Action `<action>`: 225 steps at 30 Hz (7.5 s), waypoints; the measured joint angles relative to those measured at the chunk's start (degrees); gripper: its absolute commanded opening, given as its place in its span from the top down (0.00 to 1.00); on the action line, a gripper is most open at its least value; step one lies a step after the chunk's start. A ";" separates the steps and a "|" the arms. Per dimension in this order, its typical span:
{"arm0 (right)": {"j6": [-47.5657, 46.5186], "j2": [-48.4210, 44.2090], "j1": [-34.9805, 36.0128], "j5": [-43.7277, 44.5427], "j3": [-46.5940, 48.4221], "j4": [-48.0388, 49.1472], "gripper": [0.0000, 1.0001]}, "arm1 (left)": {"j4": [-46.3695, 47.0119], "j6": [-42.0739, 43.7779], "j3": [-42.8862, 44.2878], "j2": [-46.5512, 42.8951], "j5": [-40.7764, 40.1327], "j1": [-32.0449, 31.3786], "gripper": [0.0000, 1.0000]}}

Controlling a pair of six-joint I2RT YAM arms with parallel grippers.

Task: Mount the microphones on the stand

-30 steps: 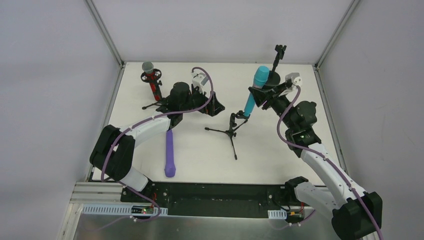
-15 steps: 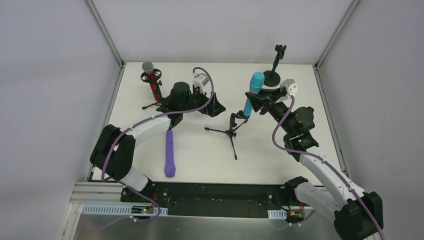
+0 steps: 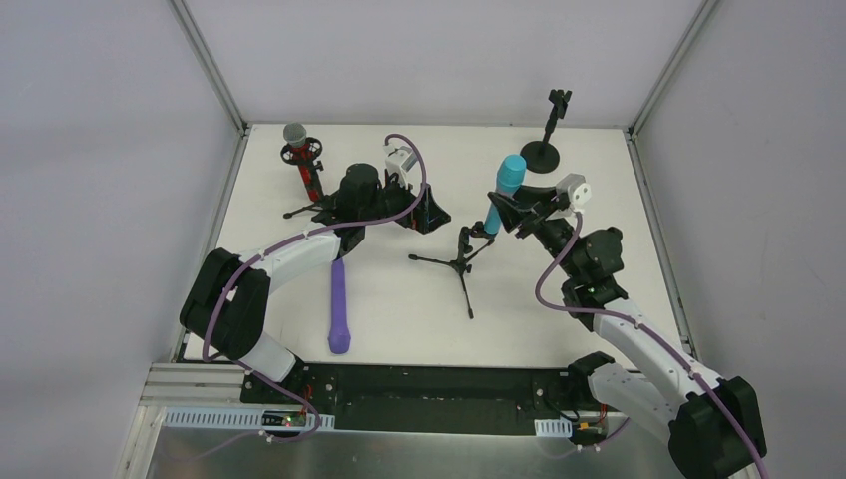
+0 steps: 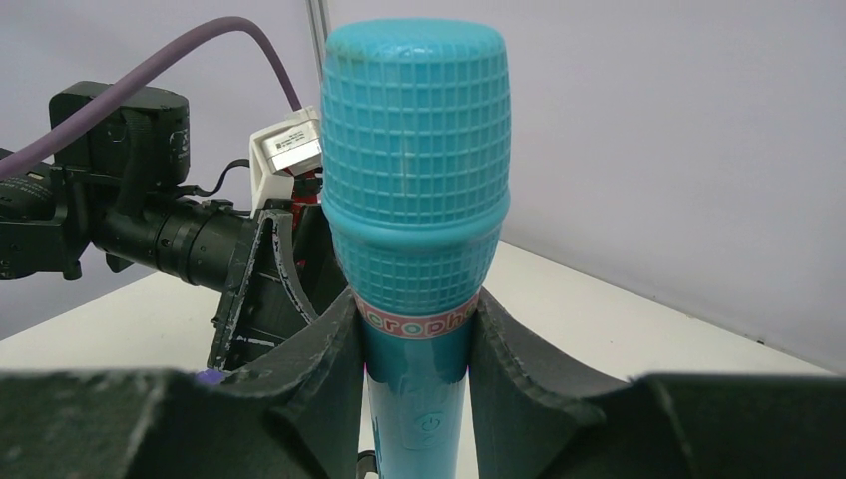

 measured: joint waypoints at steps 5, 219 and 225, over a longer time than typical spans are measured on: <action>-0.44 -0.13 0.31 0.61 -0.94 1.01 1.00 | -0.07 0.00 0.00 0.00 0.00 0.00 0.01; -10.88 45.94 32.26 44.35 -7.48 40.92 1.00 | 6.03 17.64 -1.92 -3.48 16.70 -8.68 1.00; -11.04 47.21 32.37 43.45 -6.80 42.07 1.00 | 6.86 17.00 -3.26 -4.61 15.96 -8.28 1.00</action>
